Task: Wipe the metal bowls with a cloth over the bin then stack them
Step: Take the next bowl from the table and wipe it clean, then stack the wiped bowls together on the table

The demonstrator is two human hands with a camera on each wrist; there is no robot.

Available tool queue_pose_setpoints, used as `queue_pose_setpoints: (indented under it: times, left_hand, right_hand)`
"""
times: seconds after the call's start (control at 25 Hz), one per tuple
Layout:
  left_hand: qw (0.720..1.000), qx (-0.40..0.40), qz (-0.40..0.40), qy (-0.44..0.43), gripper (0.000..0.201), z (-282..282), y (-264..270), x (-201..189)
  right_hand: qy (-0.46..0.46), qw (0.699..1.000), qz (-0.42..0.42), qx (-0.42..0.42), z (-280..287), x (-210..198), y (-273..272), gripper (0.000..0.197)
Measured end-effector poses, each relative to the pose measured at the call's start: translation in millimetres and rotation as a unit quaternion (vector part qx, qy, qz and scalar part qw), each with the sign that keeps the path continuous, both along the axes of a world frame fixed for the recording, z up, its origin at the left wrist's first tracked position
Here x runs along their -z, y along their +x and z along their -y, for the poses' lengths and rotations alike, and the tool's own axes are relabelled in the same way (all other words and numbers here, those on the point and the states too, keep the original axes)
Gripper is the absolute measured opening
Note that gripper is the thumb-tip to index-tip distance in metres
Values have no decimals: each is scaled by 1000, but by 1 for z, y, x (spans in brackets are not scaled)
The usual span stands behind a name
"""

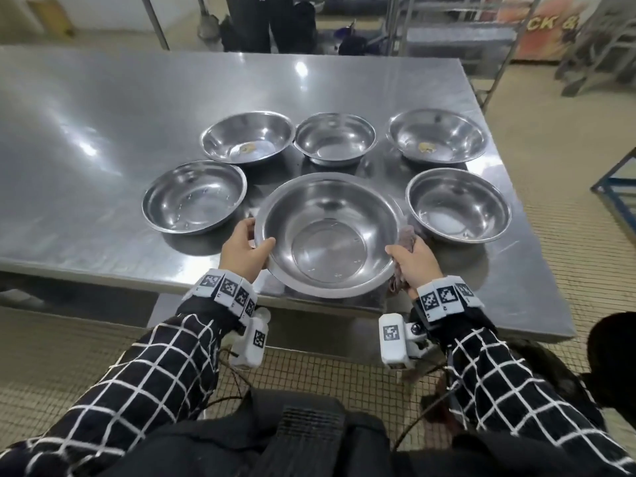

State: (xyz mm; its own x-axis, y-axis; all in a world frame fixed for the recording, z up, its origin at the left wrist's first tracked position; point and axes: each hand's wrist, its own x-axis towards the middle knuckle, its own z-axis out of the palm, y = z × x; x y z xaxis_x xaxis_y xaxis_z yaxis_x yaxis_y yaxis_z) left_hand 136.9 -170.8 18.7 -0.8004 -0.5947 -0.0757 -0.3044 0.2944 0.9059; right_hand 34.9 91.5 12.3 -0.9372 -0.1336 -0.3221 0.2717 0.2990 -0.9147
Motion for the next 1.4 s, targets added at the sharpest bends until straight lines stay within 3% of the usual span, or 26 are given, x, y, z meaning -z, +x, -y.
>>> queue_pose_setpoints:
  times: [0.24, 0.36, 0.44, 0.6, 0.84, 1.0, 1.12, 1.24, 1.4]
  left_hand:
    - [998, 22, -5, -52, 42, 16, -8, 6]
    - [997, 27, -23, -71, 44, 20, -11, 8]
    - [997, 23, -29, -73, 41, 23, -13, 11]
    - [994, 28, -35, -102, 39, 28, -20, 14]
    - [988, 41, 0, -148, 43, 44, -39, 14]
    - [973, 80, 67, -207, 51, 55, -65, 0]
    - [961, 97, 75, -247, 52, 51, -97, -30]
    - [942, 214, 149, -211, 44, 34, -142, -69]
    - [902, 349, 200, -158, 33, -22, -227, -102]
  right_hand:
    - [36, 991, -36, 124, 8, -9, 5, 46]
    - [-7, 982, -27, 186, 3, -11, 6, 33]
    - [-2, 985, -42, 167, 0, -8, 2, 32]
    - [136, 987, -77, 26, 5, -5, 5, 29]
    - [257, 945, -203, 18, 29, 0, 8, 36]
    - [277, 940, -201, -9, 27, -10, -20, 37]
    - [247, 953, -172, 10, 16, -43, -51, 49]
    - [235, 958, -163, 36, -8, -76, -98, 51]
    - [251, 957, -125, 69, -57, -83, -202, 48]
